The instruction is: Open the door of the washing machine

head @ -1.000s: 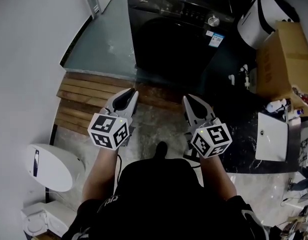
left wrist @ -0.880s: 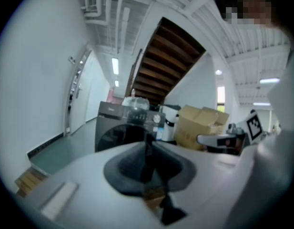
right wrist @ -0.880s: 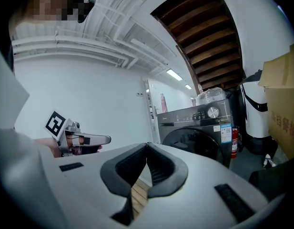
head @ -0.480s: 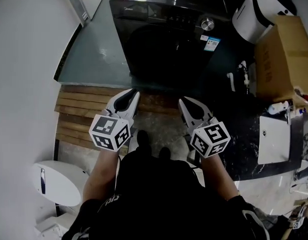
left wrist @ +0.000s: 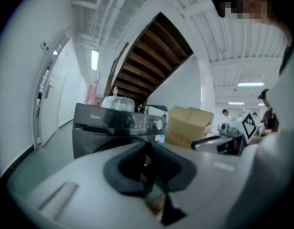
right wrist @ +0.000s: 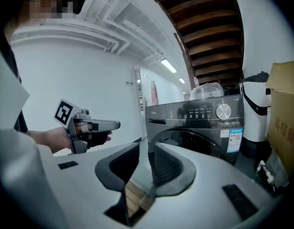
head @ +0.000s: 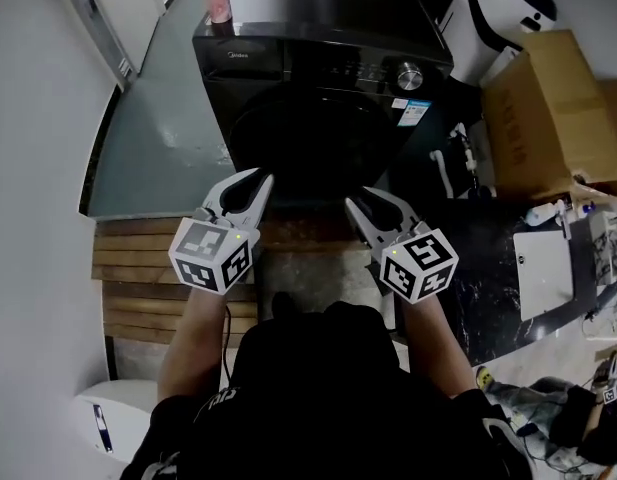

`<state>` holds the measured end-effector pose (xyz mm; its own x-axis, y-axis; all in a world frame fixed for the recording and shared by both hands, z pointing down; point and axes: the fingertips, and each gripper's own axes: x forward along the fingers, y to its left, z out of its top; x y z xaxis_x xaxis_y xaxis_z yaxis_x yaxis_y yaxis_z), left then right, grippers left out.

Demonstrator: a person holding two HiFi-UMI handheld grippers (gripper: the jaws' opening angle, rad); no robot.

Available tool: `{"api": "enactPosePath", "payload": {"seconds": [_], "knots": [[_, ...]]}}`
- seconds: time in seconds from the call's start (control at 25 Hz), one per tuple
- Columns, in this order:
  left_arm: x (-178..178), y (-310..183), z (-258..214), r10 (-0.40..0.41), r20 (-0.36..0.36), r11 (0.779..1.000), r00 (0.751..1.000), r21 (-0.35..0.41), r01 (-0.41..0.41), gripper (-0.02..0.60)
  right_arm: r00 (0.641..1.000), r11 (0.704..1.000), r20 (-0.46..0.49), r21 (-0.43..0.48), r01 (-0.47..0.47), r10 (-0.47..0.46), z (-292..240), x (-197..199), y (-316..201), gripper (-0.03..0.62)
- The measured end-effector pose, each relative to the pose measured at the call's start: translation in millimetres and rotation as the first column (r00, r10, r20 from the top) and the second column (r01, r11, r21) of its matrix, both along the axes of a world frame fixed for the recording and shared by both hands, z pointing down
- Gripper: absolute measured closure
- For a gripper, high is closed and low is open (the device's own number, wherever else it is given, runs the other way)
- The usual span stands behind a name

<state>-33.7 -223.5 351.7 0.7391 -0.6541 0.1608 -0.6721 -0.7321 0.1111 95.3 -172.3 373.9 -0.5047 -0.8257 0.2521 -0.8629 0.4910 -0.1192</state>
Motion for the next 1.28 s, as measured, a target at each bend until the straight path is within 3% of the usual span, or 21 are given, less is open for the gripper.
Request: {"api": "enactPosePath", "payload": {"seconds": [0.36, 0.76, 1.28], "knots": [[40.2, -51.4, -2.2, 0.106, -0.001, 0.994, 0.994, -0.008, -0.106, 0.532, 0.993, 0.994, -0.054, -0.011, -0.105, 0.104, 0.4, 36.2, -50.0, 0.465], [86.2, -90.2, 13.1, 0.096, -0.015, 0.994, 0.995, -0.058, -0.097, 0.534, 0.991, 0.995, -0.114, -0.064, -0.076, 0.068, 21.6, 70.2, -103.6, 0.418], [129.6, -130.0, 28.5, 0.083, 0.054, 0.993, 0.995, -0.093, -0.077, 0.534, 0.976, 0.993, -0.219, -0.106, -0.043, 0.019, 58.4, 97.2, -177.9, 0.374]]}}
